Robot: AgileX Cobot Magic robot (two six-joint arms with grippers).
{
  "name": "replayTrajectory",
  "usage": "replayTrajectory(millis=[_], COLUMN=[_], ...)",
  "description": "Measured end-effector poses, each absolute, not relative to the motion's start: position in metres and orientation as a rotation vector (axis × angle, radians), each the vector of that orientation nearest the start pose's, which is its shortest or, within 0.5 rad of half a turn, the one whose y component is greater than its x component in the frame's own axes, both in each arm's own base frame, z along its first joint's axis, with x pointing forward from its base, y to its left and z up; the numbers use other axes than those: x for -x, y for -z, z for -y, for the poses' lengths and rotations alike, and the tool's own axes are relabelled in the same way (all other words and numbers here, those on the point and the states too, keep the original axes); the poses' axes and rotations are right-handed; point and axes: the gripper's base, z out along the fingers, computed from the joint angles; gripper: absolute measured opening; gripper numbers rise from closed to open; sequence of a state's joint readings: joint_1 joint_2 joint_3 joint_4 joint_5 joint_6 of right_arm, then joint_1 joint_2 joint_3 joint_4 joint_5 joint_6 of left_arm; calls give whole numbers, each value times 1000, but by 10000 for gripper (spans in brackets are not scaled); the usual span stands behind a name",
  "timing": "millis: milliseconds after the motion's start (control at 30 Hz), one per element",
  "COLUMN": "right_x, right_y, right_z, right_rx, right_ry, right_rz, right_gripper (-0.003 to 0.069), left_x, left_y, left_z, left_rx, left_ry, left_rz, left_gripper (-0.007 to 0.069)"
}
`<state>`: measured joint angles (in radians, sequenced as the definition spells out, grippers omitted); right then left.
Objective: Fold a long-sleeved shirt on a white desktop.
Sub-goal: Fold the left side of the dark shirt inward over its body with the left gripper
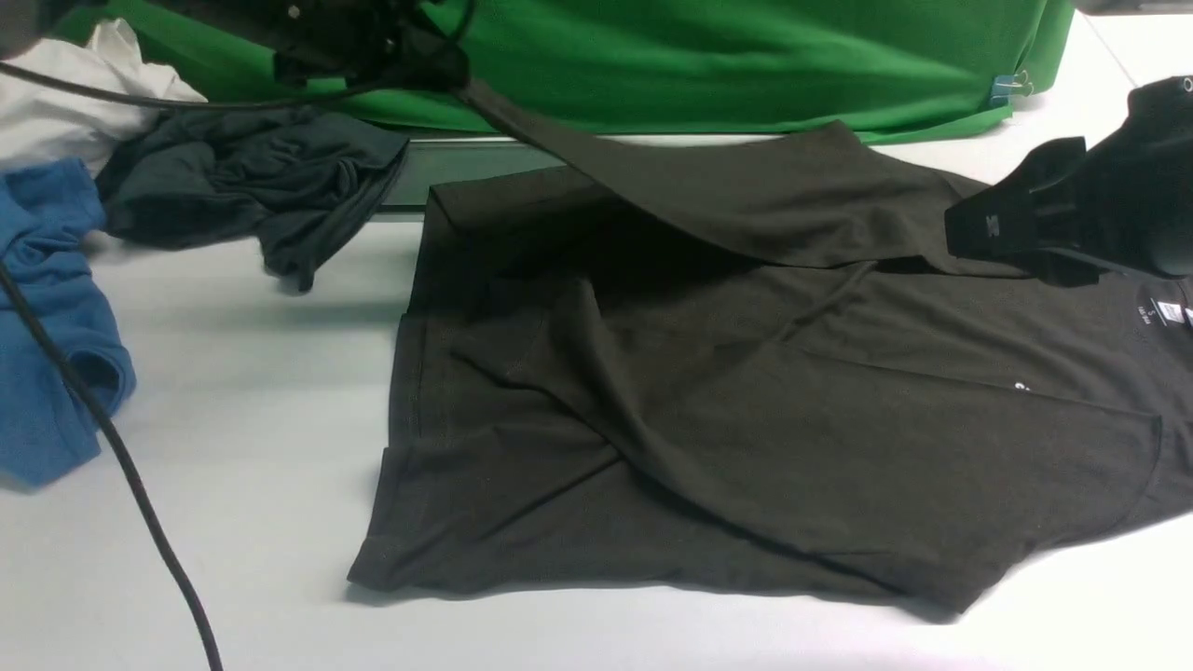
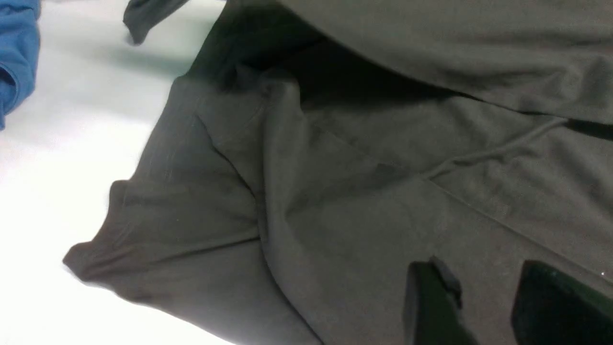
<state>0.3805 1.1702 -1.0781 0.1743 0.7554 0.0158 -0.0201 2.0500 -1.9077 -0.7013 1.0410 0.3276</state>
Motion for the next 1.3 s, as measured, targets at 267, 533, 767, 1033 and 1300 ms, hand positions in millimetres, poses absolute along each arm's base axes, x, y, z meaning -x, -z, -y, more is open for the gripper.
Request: replayTrajectory(millis=[267,533,767,1033,1300], right_x=[-221,-221,-221,-220,-220], right_y=[-356,-355,-355,-355,-355], right_z=[-98,-97,-97,-97,-97], right_rx=[358,365,366,366,366], right_ry=[-362,-349,-346,-346,-346], right_rz=[-2338,-2340,-2340,-2342,-2342], right_gripper=[241,241,241,241,241], left_x=[-442,-438,-418,-405,-417], left_y=[-269,-264,-335,-337,-236], left_z=[89,90,91,84,80], left_rx=[-247,-179,-178,-158,-41], left_ry=[563,573,629,534,476], left_rz=[-2697,-2697,-2462,-2498,-2700], left_gripper=[61,61,61,61,101])
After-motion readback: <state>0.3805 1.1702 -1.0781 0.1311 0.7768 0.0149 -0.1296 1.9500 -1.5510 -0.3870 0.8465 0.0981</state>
